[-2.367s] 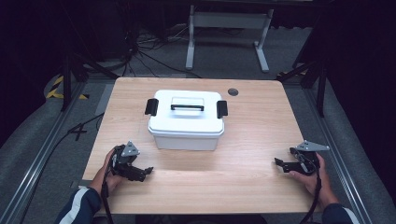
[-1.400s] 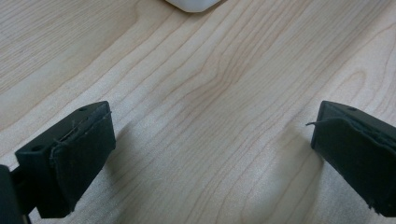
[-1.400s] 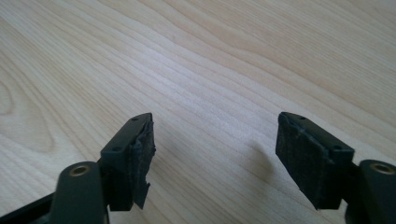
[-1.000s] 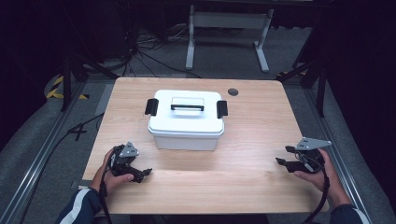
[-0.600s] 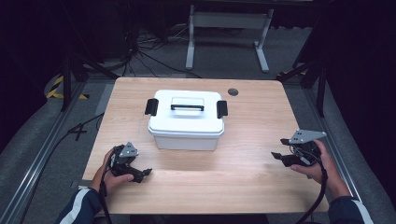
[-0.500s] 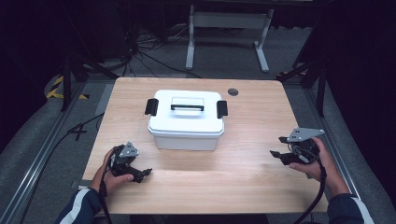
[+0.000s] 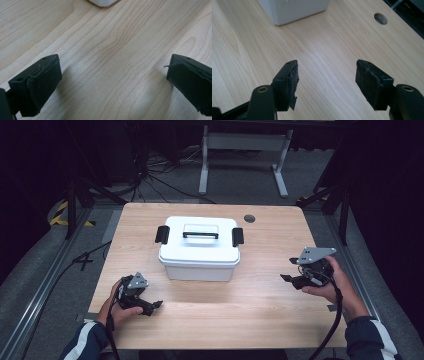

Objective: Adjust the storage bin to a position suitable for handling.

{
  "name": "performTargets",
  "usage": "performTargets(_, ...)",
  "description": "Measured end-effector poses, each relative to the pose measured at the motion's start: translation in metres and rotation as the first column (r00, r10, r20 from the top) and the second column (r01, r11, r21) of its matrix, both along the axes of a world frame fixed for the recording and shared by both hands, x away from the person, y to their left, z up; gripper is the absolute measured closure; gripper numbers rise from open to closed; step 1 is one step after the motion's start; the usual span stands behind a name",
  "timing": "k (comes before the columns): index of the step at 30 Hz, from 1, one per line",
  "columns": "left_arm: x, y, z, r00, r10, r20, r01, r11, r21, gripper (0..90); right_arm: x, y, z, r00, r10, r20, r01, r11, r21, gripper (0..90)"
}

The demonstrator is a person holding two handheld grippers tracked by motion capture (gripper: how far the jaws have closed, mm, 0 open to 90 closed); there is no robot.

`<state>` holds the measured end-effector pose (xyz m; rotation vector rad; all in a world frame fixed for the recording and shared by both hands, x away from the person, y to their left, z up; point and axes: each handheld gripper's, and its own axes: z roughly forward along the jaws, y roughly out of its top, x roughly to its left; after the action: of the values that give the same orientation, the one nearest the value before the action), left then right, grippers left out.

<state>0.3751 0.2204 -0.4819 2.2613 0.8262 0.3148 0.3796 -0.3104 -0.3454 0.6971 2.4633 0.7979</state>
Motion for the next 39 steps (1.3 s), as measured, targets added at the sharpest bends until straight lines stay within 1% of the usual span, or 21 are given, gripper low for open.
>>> performTargets(3,0.0,0.0,0.0,1.0,0.0,0.0,0.0,1.0,0.0,0.3,0.005,0.009,0.013,0.9997,0.02,0.012,-0.02,1.0,0.002,35.8)
performTargets(6,0.0,0.0,0.0,1.0,0.0,-0.004,0.0,1.0,-0.001,0.3,0.007,0.014,0.017,0.9994,0.028,0.018,-0.028,1.0,-0.009,35.9)
performTargets(8,0.0,0.0,0.0,1.0,0.001,0.0,-0.001,1.0,0.0,0.2,0.011,0.02,0.022,0.999,0.042,0.017,-0.041,0.999,-0.016,36.4)
performTargets(10,0.0,0.0,0.0,1.0,0.0,0.0,0.0,1.0,0.0,0.3,0.014,0.026,0.026,0.9986,0.047,0.023,-0.047,0.998,-0.029,36.9)
performTargets(11,0.0,0.0,0.0,1.0,0.0,0.0,0.0,1.0,0.0,0.3,0.016,0.031,0.031,0.9978,0.059,0.031,-0.058,0.998,-0.035,37.3)
performTargets(15,0.0,0.0,0.0,1.0,0.003,-0.003,-0.003,1.0,-0.003,0.3,0.022,0.042,0.041,0.9964,0.075,0.041,-0.073,0.997,-0.04,38.0)
performTargets(16,-0.001,0.0,0.0,0.9999,0.005,-0.012,-0.005,1.0,-0.006,0.2,0.022,0.044,0.043,0.9961,0.077,0.042,-0.075,0.996,-0.041,38.8)
performTargets(19,-0.001,0.0,0.0,0.9999,0.005,-0.013,-0.005,1.0,-0.007,0.2,0.027,0.052,0.049,0.9951,0.091,0.04,-0.089,0.995,-0.046,39.7)
performTargets(25,-0.001,0.0,0.0,0.9999,0.004,-0.012,-0.004,1.0,-0.008,0.2,0.034,0.07,0.056,0.9909,0.125,0.049,-0.122,0.99,-0.067,41.3)
performTargets(26,-0.001,0.0,0.0,0.9999,0.004,-0.012,-0.004,1.0,-0.008,0.2,0.034,0.07,0.056,0.9909,0.125,0.049,-0.122,0.99,-0.067,41.3)
performTargets(29,-0.001,0.0,0.0,0.9999,0.005,-0.013,-0.005,1.0,-0.007,0.2,0.037,0.081,0.059,0.9883,0.144,0.05,-0.139,0.987,-0.086,41.9)
performTargets(31,-0.001,0.0,0.0,0.9999,0.005,-0.013,-0.005,1.0,-0.007,0.2,0.04,0.092,0.062,0.9858,0.157,0.059,-0.149,0.982,-0.115,42.2)
performTargets(32,-0.001,0.0,0.0,0.9999,0.005,-0.013,-0.005,1.0,-0.007,0.2,0.04,0.092,0.062,0.9858,0.157,0.059,-0.149,0.982,-0.115,42.2)
performTargets(33,-0.001,0.0,0.0,0.9999,0.005,-0.013,-0.005,1.0,-0.007,0.2,0.041,0.095,0.063,0.9843,0.168,0.055,-0.16,0.98,-0.117,42.3)
performTargets(36,-0.001,0.0,0.0,0.9999,0.005,-0.013,-0.005,1.0,-0.007,0.2,0.044,0.104,0.067,0.9816,0.182,0.059,-0.173,0.977,-0.124,42.3)
performTargets(38,-0.001,0.0,0.0,0.9999,0.005,-0.013,-0.005,1.0,-0.007,0.2,0.049,0.114,0.07,0.9783,0.2,0.055,-0.192,0.974,-0.123,42.3)
performTargets(39,-0.001,0.0,0.0,0.9999,0.004,-0.013,-0.005,1.0,-0.007,0.2,0.049,0.114,0.07,0.9783,0.2,0.055,-0.192,0.974,-0.123,42.3)
